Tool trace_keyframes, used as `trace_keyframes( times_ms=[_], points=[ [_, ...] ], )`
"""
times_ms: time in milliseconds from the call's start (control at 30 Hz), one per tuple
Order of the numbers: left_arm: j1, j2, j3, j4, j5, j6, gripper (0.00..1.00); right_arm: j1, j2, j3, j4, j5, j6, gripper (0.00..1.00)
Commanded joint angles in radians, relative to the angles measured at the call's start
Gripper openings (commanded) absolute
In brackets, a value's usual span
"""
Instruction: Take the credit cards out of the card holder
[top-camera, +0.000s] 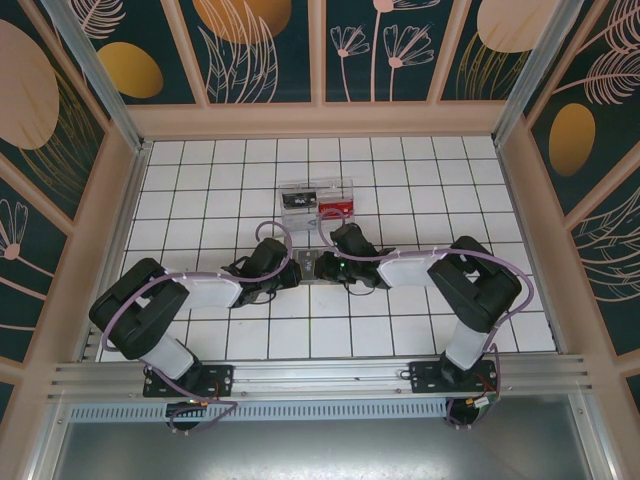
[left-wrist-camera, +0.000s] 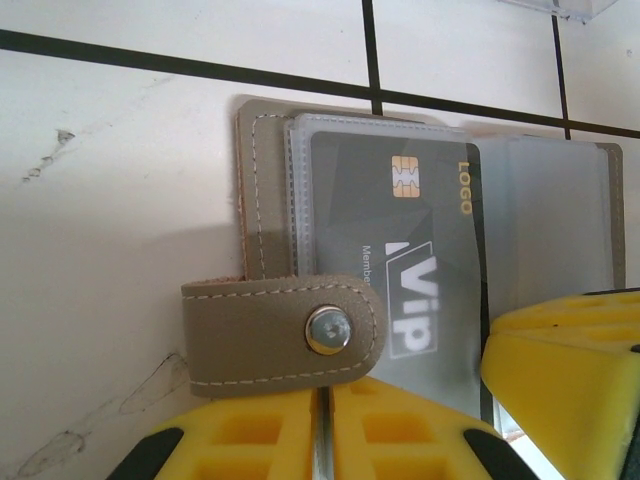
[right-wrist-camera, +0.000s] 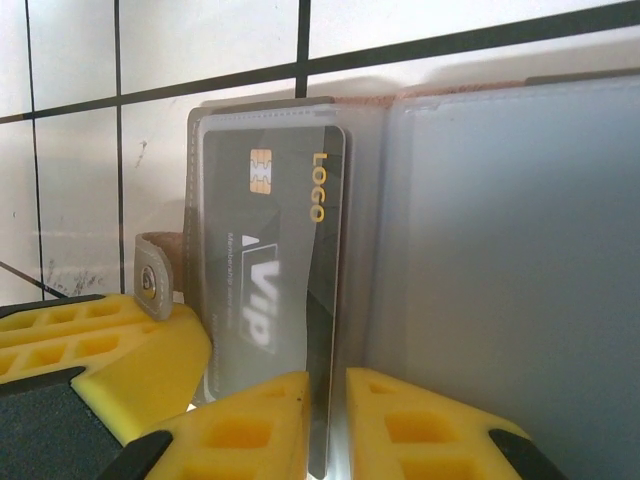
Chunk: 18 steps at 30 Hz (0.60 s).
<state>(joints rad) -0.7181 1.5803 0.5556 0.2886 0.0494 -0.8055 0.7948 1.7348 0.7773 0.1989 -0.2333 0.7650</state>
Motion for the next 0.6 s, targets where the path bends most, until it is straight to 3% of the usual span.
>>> trace_keyframes(
  times_ms=[0,267,400,567],
  points=[
    [0.001,0.018,-0.01,0.015,0.027,-0.011,0.13,0.007,0.018,0.02,0.027,-0.022,0.0,0.18],
    [0.001,0.017,-0.011,0.014,0.032,-0.01,0.13,0.006,0.02,0.013,0.068,-0.067,0.011,0.15],
    [0.001,0.017,-0.011,0.014,0.03,-0.009,0.13,0.004,0.015,0.008,0.066,-0.065,0.013,0.0],
    [0.001,0.01,-0.014,-0.01,0.004,-0.009,0.12,-0.011,-0.017,-0.021,0.048,-0.034,0.019,0.0]
  ],
)
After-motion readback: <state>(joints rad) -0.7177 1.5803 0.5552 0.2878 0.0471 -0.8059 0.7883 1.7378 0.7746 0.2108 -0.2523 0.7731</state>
